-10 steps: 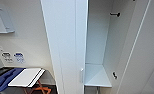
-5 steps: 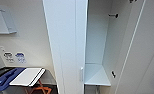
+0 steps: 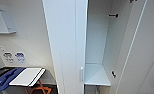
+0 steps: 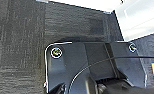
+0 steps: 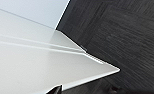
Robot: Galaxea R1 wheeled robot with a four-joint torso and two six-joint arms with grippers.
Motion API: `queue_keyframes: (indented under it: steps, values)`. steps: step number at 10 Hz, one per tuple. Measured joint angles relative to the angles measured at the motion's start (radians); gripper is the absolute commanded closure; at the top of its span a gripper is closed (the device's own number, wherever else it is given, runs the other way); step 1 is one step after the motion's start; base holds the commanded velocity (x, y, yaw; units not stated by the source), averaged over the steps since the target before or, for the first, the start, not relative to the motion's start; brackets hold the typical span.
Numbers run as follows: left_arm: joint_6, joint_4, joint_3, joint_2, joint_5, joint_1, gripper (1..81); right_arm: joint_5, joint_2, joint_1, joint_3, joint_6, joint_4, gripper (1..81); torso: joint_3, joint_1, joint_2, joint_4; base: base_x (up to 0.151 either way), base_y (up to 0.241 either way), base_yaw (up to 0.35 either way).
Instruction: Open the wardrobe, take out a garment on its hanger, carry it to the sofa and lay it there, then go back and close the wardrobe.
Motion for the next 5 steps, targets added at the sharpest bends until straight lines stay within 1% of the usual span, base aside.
queue_keyframes:
  steps: [1, 2, 3, 5]
  values:
    - [0.0, 0.0, 0.0, 0.003, 0.0, 0.003, 1.0, 0.043, -0.024, 0.054, -0.024, 0.071, 0.0, 1.0, 0.0, 0.0, 0.0, 0.0, 0.0, 0.0, 0.0]
    - [0.0, 0.0, 0.0, 0.007, -0.001, 0.004, 1.0, 0.083, -0.036, 0.109, -0.034, 0.125, -0.001, 1.0, 0.0, 0.0, 0.0, 0.0, 0.0, 0.0, 0.0]
    - [0.0, 0.0, 0.0, 0.013, -0.002, 0.004, 1.0, 0.112, -0.039, 0.147, -0.034, 0.155, -0.017, 1.0, 0.0, 0.0, 0.0, 0.0, 0.0, 0.0, 0.0]
    - [0.0, 0.0, 0.0, 0.024, -0.003, 0.006, 1.0, 0.124, -0.024, 0.165, -0.016, 0.19, -0.109, 1.0, 0.0, 0.0, 0.0, 0.0, 0.0, 0.0, 0.0]
